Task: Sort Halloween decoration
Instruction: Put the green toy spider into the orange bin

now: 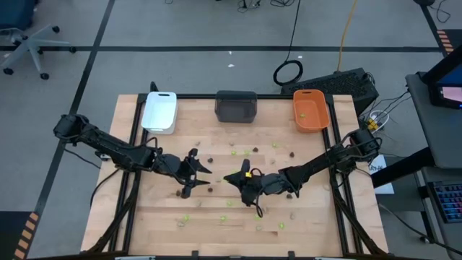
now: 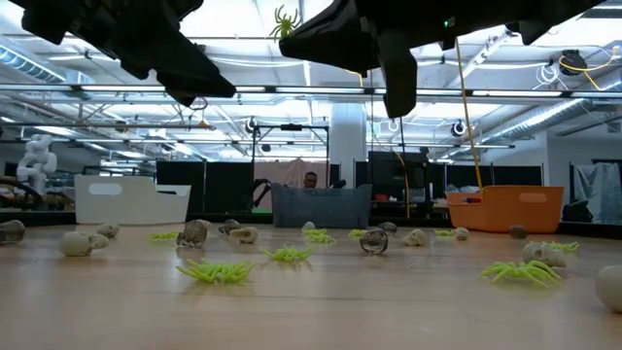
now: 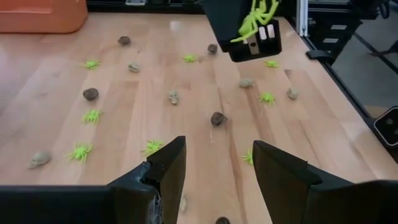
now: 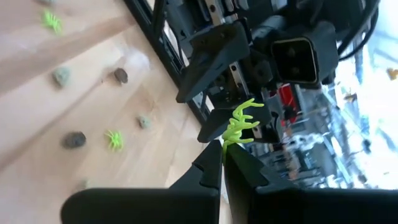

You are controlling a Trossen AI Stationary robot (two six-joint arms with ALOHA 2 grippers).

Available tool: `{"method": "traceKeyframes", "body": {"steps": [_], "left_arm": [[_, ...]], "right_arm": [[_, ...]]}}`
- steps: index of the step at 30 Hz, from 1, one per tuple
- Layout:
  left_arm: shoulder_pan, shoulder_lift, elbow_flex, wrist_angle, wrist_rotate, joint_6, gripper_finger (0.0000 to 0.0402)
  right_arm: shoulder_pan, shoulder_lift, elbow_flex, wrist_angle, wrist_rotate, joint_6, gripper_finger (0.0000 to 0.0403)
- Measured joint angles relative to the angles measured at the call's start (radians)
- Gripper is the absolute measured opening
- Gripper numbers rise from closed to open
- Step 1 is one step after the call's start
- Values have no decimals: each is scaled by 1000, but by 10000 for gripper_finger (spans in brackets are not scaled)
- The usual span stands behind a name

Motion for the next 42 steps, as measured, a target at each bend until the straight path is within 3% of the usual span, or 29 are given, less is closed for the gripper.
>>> {"method": "traceKeyframes", "body": {"steps": [6,13,21,33,42], "left_arm": [[0,0,0,0,-2,0,187],[0,0,0,0,-3,0,187],[0,0,0,6,-10,0,187],[0,0,0,10,-14,0,187],[0,0,0,9,-14,0,187]], "right_arm": [[0,0,0,0,0,-6,0],[0,0,0,0,-1,109,0],[0,0,0,0,-4,376,0],[-2,0,0,0,-5,983,0],[-3,1,0,0,-5,1239,0]]}}
